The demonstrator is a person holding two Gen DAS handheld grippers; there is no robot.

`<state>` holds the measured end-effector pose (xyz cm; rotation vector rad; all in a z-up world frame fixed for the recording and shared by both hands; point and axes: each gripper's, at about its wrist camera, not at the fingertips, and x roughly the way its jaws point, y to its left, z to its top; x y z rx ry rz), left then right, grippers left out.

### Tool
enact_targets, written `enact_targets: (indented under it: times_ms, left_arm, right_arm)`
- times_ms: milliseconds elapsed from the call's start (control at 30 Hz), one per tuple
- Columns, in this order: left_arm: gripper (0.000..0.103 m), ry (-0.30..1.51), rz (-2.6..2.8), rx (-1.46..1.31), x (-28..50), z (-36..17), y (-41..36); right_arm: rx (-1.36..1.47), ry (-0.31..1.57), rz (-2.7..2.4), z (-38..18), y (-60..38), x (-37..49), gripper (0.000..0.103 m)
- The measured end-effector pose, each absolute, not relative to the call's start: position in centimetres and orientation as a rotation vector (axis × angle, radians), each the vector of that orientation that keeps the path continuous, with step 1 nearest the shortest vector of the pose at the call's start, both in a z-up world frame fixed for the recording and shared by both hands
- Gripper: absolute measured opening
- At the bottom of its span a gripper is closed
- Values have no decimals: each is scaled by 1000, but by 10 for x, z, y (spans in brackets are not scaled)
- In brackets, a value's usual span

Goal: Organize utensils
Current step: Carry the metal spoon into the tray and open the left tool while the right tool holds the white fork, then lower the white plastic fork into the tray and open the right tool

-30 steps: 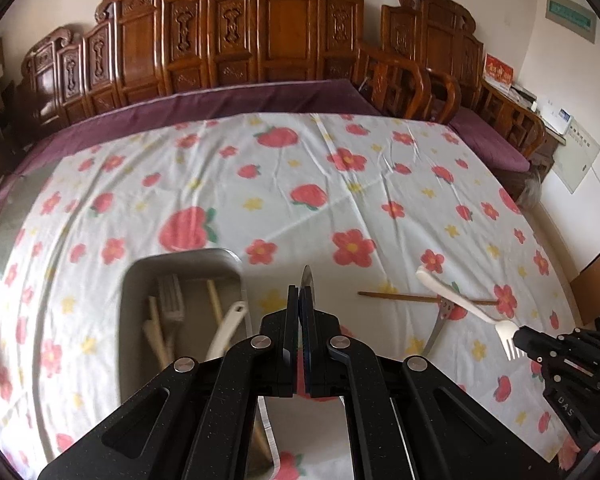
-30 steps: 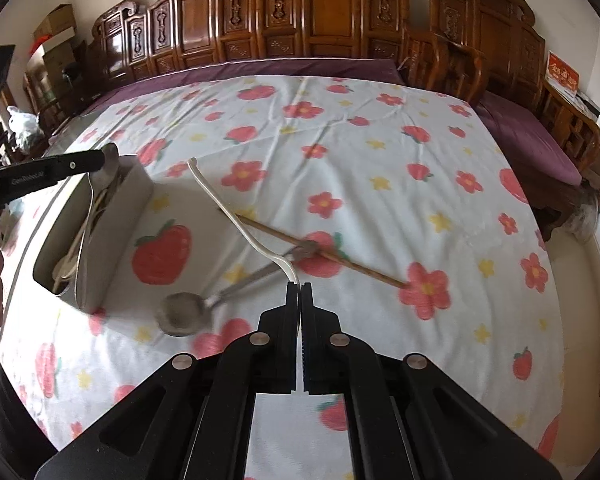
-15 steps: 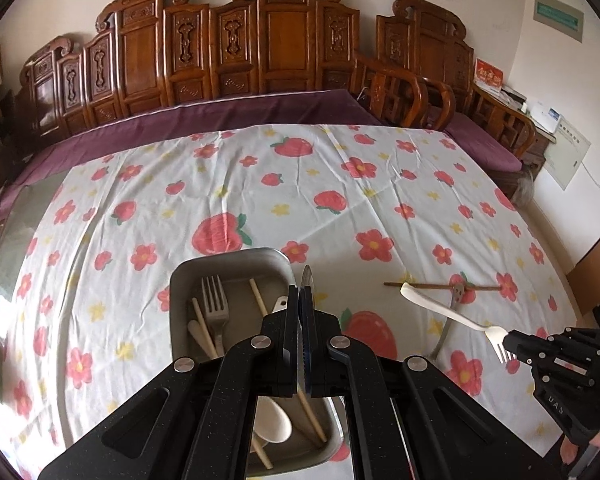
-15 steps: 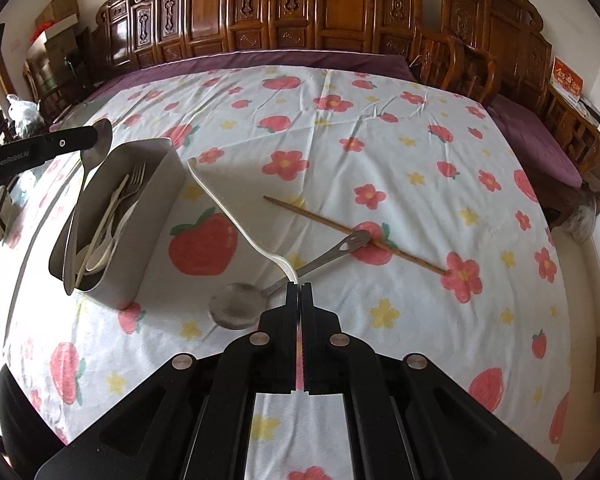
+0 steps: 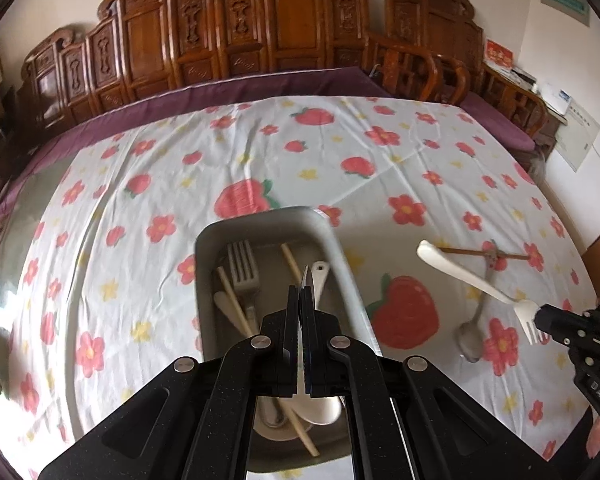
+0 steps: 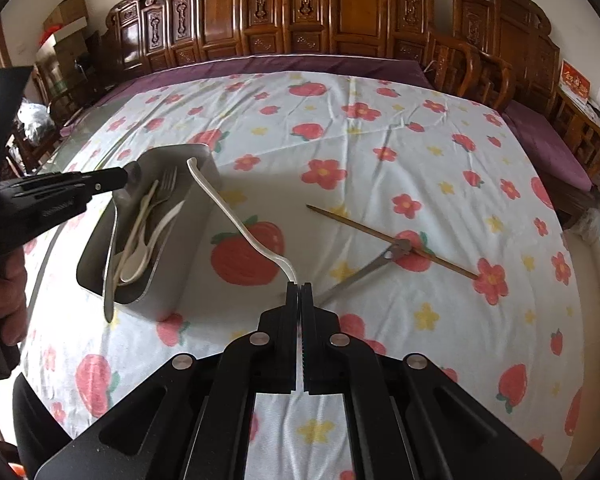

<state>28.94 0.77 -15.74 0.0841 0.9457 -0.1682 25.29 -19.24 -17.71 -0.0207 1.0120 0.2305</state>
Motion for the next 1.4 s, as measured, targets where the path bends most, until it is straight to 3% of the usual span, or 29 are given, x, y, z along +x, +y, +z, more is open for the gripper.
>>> enact_targets:
  times_ms: [833,867,967,1400]
  left_arm:
    - [1,1052,-108,60,324,-188,41]
    - [2,1050,-106,57,322,-186,43]
    - [23,1028,-100,43,313,-178,52]
    - [26,963,-90,-2,270,-145,94]
  right_arm:
    - [64,1046,312,-188,-131,278,2]
    - [62,1047,314,-189,-129,279,2]
    - [66,1051,319,-191,-117,283,2]
    - [41,1053,260,-192,-71,301,2]
